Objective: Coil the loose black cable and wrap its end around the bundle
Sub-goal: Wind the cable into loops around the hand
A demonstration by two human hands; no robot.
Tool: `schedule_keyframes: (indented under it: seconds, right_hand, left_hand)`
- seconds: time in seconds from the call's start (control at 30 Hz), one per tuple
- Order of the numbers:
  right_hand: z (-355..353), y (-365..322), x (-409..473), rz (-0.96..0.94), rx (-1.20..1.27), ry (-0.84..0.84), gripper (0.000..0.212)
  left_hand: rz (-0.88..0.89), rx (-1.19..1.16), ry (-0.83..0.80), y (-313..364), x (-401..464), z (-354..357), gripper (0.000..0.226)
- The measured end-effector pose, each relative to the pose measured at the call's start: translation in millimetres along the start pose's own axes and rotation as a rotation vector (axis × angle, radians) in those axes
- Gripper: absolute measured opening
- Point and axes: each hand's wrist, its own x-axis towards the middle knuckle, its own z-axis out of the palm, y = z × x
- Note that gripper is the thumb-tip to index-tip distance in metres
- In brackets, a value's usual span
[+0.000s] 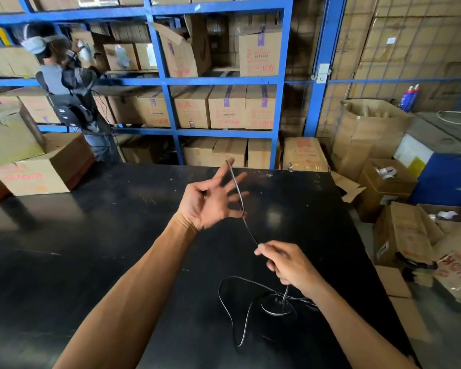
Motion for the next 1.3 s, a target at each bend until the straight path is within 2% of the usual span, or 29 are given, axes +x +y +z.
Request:
schedule_keyframes:
  seconds: [0.13, 0.3, 0.37, 0.47, 0.6, 0.73, 0.9, 0.97, 1.1, 1.23, 1.3]
  right_hand:
    - [-16, -12, -17, -0.017, -0.028, -0.047, 0.031]
    - [-47, -63, -14, -0.047, 0.056, -0.042, 0.020]
    - [-63, -91, -7, -0.084, 0.064, 0.010, 0.022]
    - [-80, -127, 10, -0.147, -0.002, 0.066, 0.038]
    - [-79, -142, 34, -0.218, -0.120, 0.143, 0.018]
    - [-66, -123, 47, -0.340, -0.412, 0.215, 0.011]
    - [-31, -62, 49, -0.186, -0.264, 0.144, 0.021]
    - [-14, -37, 43, -0.179, -0.276, 0.073, 0.024]
    - [11, -2, 20, -0.112, -0.179, -0.079, 0.043]
    - [13, 15, 5, -0.185, -0.038, -0.038, 0.063]
    - [8, 13, -4, -0.242, 0.037, 0.006, 0.066]
  left_hand:
    - [0.012, -0.042, 0.168, -5, 1, -23, 0.058]
    - [-0.233, 0.104, 0.194, -22, -1, -26, 0.055]
    - [-0.338, 0.175, 0.151, -28, -3, -21, 0.058]
    - [-0.466, 0.256, -0.009, -37, -4, -7, 0.059]
    - [-0.567, 0.315, -0.258, -43, -5, 18, 0.063]
    - [-0.491, 0.238, -0.364, -33, -12, 29, 0.065]
    - [-0.219, 0.045, -0.460, -21, -17, 36, 0.067]
    - [-0.107, -0.018, -0.460, -11, -13, 37, 0.067]
    - [-0.001, -0.031, -0.312, 19, 1, 28, 0.060]
    - [0.081, -0.004, 0.047, 43, 11, 4, 0.055]
    - [0.100, 0.005, 0.201, 46, 12, -10, 0.050]
